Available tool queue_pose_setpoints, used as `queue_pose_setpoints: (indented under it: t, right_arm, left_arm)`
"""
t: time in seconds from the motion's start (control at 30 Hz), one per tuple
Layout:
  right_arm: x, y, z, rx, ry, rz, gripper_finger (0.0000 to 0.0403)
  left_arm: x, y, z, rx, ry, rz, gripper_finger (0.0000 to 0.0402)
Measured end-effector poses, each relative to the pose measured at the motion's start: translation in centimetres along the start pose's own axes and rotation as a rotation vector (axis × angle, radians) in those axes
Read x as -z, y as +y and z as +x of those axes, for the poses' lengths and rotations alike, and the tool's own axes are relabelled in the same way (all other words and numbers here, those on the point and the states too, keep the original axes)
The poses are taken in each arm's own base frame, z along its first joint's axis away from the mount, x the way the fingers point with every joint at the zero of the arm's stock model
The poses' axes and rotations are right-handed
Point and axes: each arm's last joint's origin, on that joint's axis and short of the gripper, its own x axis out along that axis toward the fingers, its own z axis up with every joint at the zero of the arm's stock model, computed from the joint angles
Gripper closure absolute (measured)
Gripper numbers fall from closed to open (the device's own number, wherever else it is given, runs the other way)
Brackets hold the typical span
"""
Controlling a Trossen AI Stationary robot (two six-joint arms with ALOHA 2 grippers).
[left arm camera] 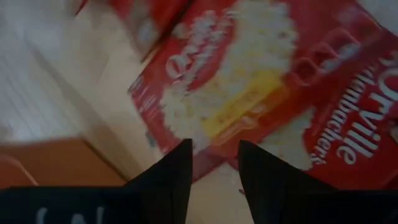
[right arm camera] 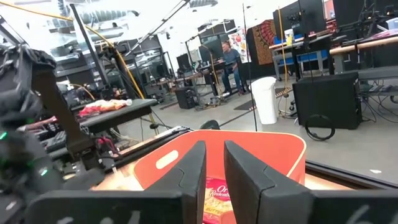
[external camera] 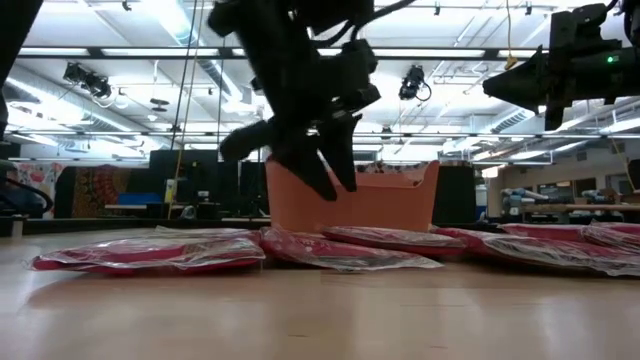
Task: Sort popcorn bags into baskets
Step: Put the red popcorn bag into the orange bin
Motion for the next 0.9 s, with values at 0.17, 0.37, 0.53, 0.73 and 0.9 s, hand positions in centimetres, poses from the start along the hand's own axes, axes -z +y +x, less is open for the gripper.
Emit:
queue_pose_setpoints:
  t: [0.17, 0.37, 0.53, 0.73, 0.9]
  right_arm:
    - [0.0, 0.0, 0.0, 0.0, 0.0, 0.0, 0.0341]
    - [0.0, 0.0, 0.0, 0.0, 0.0, 0.0, 0.0341]
    - [0.0, 0.0, 0.0, 0.0, 0.0, 0.0, 0.0341]
    - [0.0, 0.0, 0.0, -0.001, 0.0, 0.0, 0.0341]
    - [0.0, 0.0, 0.0, -0.001, 0.0, 0.0, 0.0341]
  left_arm:
    - [0.1, -2.2, 1.3, -0.054, -0.026, 0.194, 0.0223]
    - [0.6, -3.2, 2.0, -0.074, -0.031, 0.374, 0.0184]
    - [1.0, -3.0, 2.2, -0.072, -0.022, 0.392, 0.0187]
    - [1.2, -2.7, 2.4, -0.015, -0.126, 0.384, 0.021]
    - [1.2, -2.5, 2.4, -0.01, -0.17, 0.376, 0.0253]
